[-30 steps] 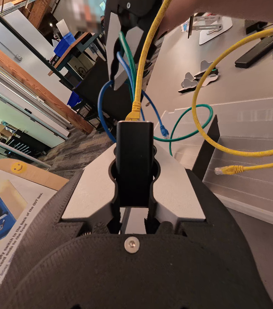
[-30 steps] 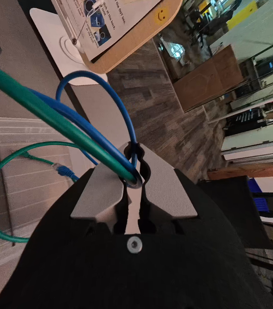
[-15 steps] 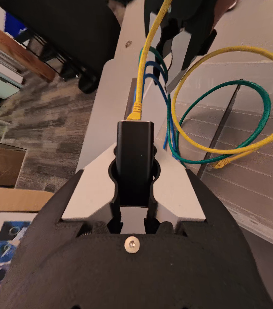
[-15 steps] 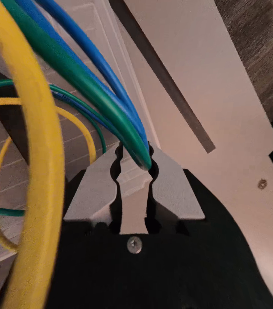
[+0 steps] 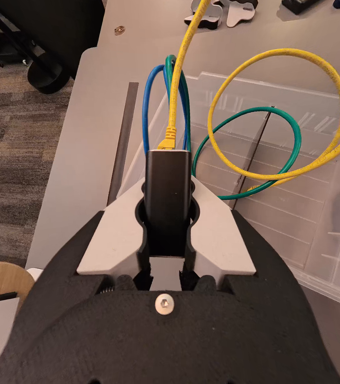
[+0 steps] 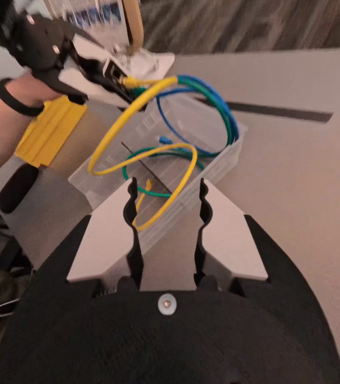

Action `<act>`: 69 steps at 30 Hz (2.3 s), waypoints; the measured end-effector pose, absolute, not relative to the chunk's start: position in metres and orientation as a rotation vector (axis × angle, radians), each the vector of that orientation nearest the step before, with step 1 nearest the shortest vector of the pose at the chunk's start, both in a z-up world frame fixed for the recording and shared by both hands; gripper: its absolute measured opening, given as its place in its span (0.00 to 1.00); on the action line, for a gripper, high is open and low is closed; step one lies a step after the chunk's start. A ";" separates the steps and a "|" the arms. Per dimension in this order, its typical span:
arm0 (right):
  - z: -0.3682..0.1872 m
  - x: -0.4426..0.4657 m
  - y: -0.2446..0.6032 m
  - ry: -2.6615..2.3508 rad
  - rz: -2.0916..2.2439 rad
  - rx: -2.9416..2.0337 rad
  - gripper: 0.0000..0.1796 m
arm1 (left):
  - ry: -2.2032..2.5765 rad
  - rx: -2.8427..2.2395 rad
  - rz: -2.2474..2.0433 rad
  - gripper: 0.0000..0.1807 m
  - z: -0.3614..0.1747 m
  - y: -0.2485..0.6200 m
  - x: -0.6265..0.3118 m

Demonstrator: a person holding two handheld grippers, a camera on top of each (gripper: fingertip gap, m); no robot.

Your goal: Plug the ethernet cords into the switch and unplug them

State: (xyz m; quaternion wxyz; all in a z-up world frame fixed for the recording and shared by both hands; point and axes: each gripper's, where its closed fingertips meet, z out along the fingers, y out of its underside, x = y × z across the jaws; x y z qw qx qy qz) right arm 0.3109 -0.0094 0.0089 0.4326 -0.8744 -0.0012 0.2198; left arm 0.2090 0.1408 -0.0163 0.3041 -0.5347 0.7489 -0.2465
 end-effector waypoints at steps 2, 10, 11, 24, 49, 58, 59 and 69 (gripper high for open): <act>-0.021 0.302 -0.018 -0.020 0.495 -2.376 0.34 | 1.981 -1.429 -0.659 0.18 -0.018 0.142 0.206; -0.061 0.282 -0.015 -0.121 0.450 -2.515 0.08 | 1.972 -1.451 -0.676 0.18 -0.020 0.143 0.195; -0.045 0.279 -0.008 -0.170 0.406 -2.451 0.05 | 1.976 -1.445 -0.671 0.18 -0.018 0.142 0.195; 0.115 0.227 0.075 -0.764 0.150 -1.530 0.00 | 1.964 -1.476 -0.826 0.18 -0.002 0.135 0.196; -0.002 0.345 -0.011 -0.422 0.026 -2.264 0.31 | 2.133 -1.569 -0.507 0.18 -0.079 0.132 0.213; 0.028 0.230 0.018 -0.390 0.457 -2.238 0.43 | 2.064 -1.646 -0.470 0.18 -0.080 0.137 0.215; 0.024 0.218 0.020 -0.399 0.562 -2.260 0.34 | 2.060 -1.648 -0.466 0.18 -0.080 0.137 0.215; -0.010 0.286 0.069 -0.744 -0.103 -2.180 0.01 | 2.022 -1.674 -0.618 0.19 -0.071 0.132 0.212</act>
